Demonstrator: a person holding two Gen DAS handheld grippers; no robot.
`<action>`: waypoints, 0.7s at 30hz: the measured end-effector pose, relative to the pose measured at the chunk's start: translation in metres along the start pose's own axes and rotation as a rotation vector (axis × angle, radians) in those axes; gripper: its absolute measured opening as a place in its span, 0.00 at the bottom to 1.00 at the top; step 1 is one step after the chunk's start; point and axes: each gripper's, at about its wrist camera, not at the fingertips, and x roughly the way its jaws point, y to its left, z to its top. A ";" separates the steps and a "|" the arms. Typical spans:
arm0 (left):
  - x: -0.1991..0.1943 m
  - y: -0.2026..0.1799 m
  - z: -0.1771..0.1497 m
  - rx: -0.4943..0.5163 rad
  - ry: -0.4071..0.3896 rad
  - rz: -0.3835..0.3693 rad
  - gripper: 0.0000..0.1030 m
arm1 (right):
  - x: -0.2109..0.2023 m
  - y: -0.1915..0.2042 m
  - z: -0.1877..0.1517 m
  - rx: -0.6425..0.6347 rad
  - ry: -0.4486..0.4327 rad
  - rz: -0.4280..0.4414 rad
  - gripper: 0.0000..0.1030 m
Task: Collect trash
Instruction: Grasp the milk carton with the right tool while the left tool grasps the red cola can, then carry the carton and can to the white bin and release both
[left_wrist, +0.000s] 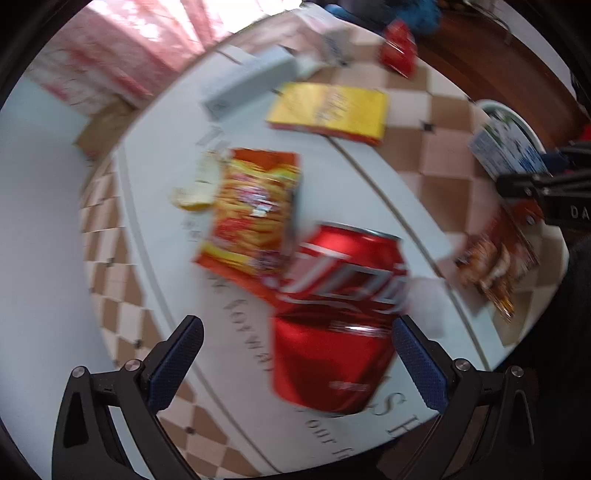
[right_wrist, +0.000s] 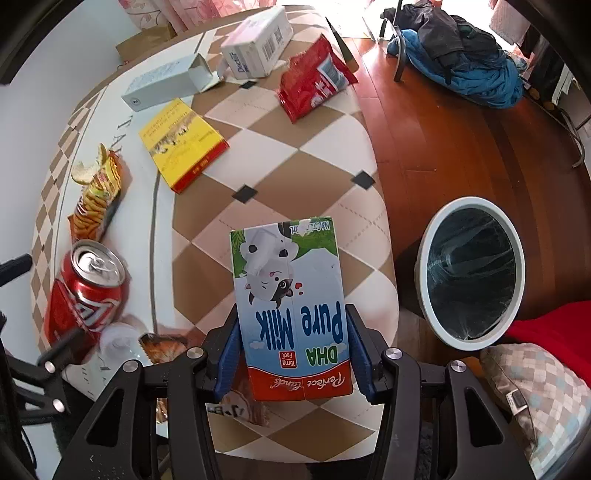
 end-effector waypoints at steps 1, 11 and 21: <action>0.002 -0.002 0.001 0.010 0.003 -0.007 1.00 | 0.000 0.001 -0.005 0.004 0.000 0.000 0.52; 0.037 0.014 0.014 -0.074 0.043 -0.056 0.79 | 0.004 -0.013 0.000 0.040 0.015 0.006 0.52; 0.055 0.038 0.003 -0.137 0.066 -0.062 0.79 | 0.011 0.010 0.008 0.012 0.021 0.016 0.52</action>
